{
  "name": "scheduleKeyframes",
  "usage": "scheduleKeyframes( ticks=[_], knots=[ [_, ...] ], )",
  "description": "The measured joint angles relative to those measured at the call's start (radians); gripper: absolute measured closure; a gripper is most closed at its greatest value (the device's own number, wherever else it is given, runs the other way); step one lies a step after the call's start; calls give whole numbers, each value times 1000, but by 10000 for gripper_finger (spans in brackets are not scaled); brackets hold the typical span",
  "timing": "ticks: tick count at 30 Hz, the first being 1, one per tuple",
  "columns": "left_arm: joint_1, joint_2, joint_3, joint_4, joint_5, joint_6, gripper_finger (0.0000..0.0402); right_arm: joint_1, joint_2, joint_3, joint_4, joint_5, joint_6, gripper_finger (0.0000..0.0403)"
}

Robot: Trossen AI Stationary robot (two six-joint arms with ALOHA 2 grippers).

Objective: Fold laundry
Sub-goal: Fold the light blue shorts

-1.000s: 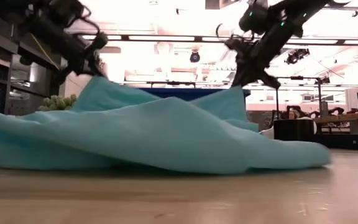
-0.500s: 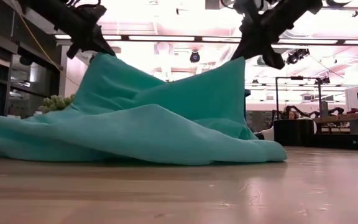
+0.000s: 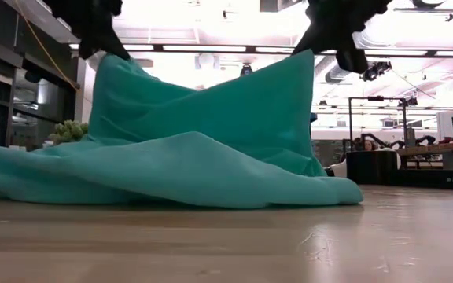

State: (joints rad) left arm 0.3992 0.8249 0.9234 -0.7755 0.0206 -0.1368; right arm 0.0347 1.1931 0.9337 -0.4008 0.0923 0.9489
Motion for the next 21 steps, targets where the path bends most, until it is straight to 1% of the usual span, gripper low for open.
scheduleKeyframes(
  ticks=[5, 9, 14, 18, 21],
  knots=[
    [-84, -27, 32, -142, 20, 8, 402, 63, 0, 0, -5, 23, 55, 403],
    [-154, -54, 34, -226, 22, -32, 402, 105, 0, 0, -8, 65, 88, 403],
    [-232, -60, 34, -279, 21, -53, 402, 145, 17, 0, -14, 83, 108, 403],
    [-290, -55, 34, -313, 22, -56, 402, 171, 51, 0, -13, 79, 127, 403],
    [-327, -51, 34, -323, 32, -96, 401, 189, 83, 0, -14, 62, 128, 403]
  ],
)
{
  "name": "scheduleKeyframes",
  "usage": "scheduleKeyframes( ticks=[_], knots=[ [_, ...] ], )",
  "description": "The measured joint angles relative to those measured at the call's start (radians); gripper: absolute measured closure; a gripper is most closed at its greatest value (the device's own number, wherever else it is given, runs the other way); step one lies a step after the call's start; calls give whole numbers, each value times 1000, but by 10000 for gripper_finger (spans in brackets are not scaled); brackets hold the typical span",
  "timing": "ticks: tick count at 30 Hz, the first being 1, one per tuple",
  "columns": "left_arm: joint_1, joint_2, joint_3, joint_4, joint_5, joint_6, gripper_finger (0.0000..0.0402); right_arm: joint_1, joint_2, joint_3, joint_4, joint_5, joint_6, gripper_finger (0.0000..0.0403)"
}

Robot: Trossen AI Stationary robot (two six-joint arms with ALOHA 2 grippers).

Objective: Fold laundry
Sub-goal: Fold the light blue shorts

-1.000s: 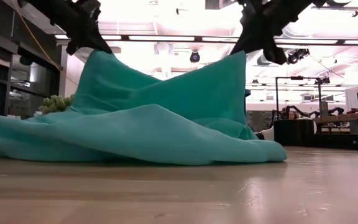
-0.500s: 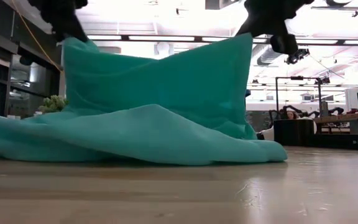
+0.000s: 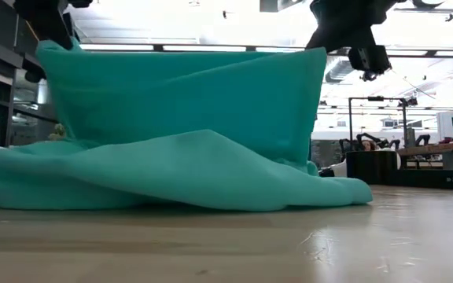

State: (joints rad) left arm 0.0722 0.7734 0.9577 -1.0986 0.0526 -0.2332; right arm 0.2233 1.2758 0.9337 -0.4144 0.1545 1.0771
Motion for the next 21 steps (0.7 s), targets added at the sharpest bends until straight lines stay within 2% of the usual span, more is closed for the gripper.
scheduleKeyframes(
  ticks=[7, 11, 16, 21],
  knots=[
    [-56, 1, -50, 2, 60, -209, 401, 13, 47, 0, 17, -36, 15, 403],
    [-85, 13, -100, 6, 190, -303, 400, 13, 47, 0, 18, -48, 24, 396],
    [-122, 33, -178, 47, 324, -374, 400, 13, 49, 0, -14, -140, 48, 382],
    [-153, 50, -232, 130, 322, -426, 401, 13, 50, 0, -23, -180, 48, 382]
  ],
)
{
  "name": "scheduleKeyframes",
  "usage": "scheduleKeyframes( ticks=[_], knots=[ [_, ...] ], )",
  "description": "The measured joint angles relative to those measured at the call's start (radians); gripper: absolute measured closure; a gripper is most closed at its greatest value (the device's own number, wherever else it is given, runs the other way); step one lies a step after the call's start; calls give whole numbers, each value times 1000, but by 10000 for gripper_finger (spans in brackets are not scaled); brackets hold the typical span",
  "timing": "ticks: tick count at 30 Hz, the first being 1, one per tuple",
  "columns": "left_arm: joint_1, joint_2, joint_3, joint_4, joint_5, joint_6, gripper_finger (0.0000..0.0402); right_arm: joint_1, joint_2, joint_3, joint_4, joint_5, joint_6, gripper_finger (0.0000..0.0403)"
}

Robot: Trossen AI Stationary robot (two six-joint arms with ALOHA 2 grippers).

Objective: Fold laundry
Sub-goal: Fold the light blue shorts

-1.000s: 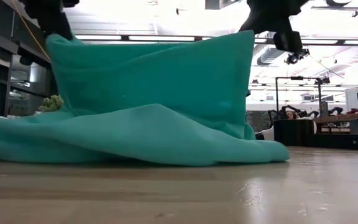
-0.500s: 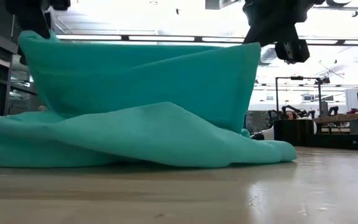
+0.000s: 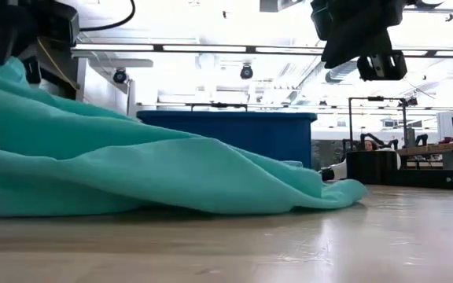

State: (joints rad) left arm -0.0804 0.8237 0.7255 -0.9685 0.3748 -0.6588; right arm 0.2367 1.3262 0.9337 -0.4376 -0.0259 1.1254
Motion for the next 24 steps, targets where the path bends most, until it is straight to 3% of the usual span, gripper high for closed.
scheduleKeyframes(
  ticks=[10, 15, 24],
  knots=[
    [-23, 9, -41, 190, 20, -222, 370, 0, 2, 0, -35, 2, -3, 382],
    [-58, 22, -40, 243, 115, -291, 339, 0, 2, 0, -68, -11, -23, 382],
    [-118, 32, -40, 376, 184, -399, 283, -1, 2, 0, -168, -13, -97, 382]
  ],
)
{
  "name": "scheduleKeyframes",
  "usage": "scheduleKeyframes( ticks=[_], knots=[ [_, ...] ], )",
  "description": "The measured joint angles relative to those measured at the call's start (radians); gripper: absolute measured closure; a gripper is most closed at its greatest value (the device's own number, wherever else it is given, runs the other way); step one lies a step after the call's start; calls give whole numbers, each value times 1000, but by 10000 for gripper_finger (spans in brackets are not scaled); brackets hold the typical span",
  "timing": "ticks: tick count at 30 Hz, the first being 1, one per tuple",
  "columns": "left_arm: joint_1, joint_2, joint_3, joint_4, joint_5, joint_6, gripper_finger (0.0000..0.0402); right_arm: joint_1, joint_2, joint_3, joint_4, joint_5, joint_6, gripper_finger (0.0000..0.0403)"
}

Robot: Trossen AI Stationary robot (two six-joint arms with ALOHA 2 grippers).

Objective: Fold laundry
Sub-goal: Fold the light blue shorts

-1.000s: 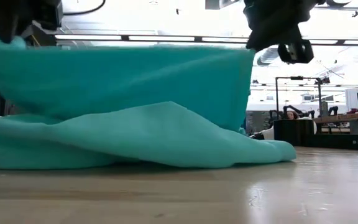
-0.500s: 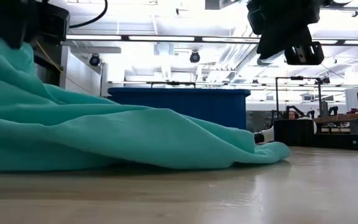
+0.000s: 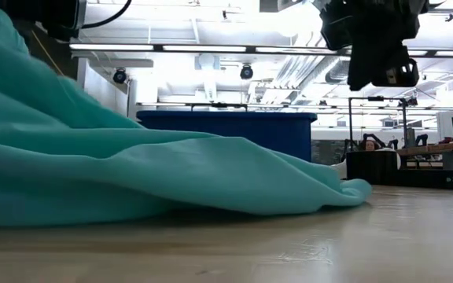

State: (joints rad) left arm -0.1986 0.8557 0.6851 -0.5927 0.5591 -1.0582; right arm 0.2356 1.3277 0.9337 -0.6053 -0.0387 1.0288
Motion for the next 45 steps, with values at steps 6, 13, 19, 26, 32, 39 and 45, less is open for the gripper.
scheduleKeyframes(
  ticks=[6, 13, 19, 26, 32, 39, 45],
  knots=[
    [-37, 8, 1, 88, 9, -85, 275, 0, 0, 0, -66, -11, -49, 382],
    [-78, 76, 1, 69, 26, -165, 275, -1, 0, 0, -102, -48, -128, 382],
    [-126, 163, 1, 139, 199, -222, 275, -24, 0, 0, -129, -50, -159, 382],
    [-181, 243, 1, 168, 333, -278, 275, -67, 0, 0, -151, -69, -185, 382],
    [-196, 246, 1, 265, 368, -252, 276, -99, 0, 0, -162, -77, -211, 382],
    [-165, 206, 1, 117, 188, -208, 339, -174, 0, 0, -118, -114, -247, 400],
    [-84, 165, 1, -164, -207, -109, 393, -263, 13, 0, 33, -144, -244, 403]
  ],
)
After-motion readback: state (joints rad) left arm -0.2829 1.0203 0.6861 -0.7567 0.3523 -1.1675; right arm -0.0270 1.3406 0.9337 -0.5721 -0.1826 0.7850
